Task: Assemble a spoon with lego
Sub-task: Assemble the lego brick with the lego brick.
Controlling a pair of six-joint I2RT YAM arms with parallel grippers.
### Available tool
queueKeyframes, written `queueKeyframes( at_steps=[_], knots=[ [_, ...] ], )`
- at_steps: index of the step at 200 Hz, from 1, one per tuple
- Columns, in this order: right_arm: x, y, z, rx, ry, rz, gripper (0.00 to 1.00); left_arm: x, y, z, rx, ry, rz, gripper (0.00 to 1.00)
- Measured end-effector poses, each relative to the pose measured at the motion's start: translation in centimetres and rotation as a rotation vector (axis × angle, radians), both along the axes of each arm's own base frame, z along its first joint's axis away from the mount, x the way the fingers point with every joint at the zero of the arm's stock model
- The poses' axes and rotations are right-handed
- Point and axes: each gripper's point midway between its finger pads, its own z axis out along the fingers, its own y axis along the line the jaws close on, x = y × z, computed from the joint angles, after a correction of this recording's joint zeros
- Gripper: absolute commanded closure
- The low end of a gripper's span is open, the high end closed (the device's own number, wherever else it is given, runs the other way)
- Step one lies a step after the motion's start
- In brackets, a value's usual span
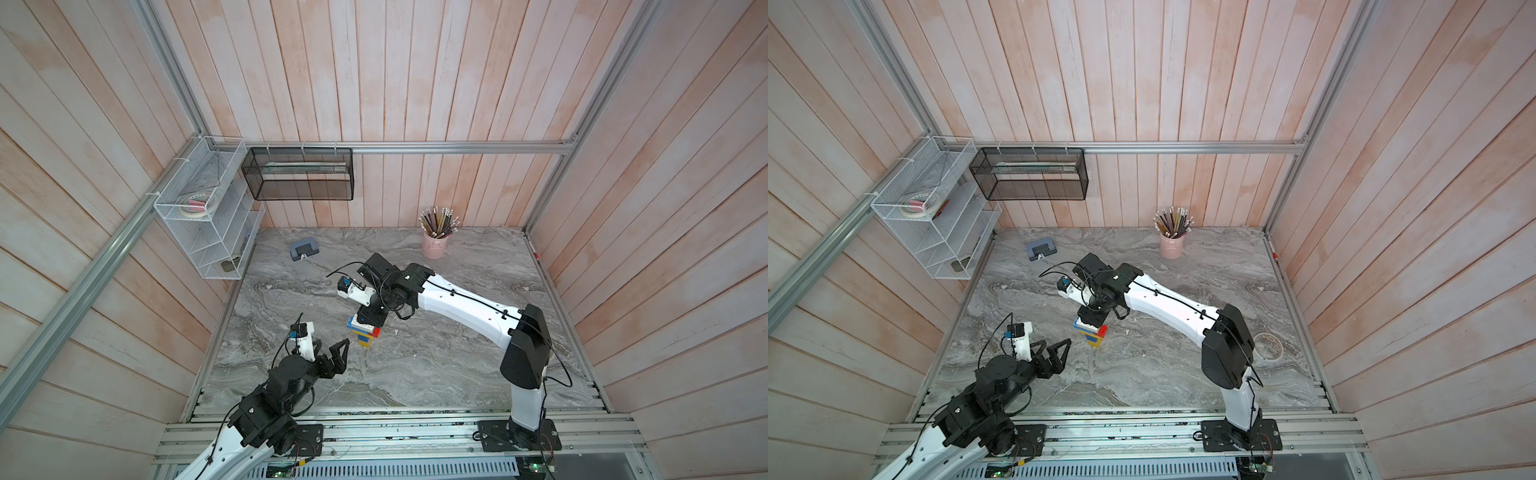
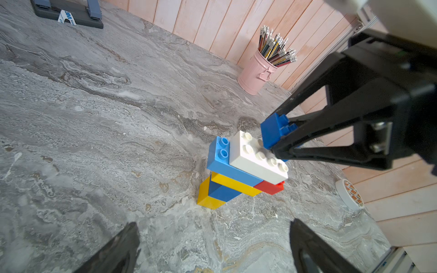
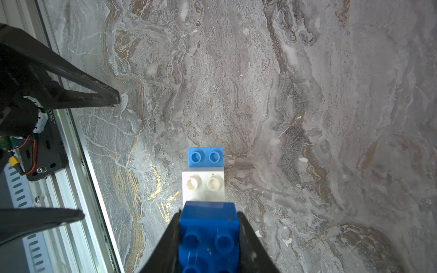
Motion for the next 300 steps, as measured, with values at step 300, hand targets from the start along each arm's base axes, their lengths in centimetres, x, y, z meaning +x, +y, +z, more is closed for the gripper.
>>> queueKeyframes(
  at_steps=[300],
  knots=[
    [-0.2,0.8,-1.0,-0.044,0.036,0.011,0.93,0.0,0.0,0.0,-0.001,-0.002,0.000,0.00]
  ],
)
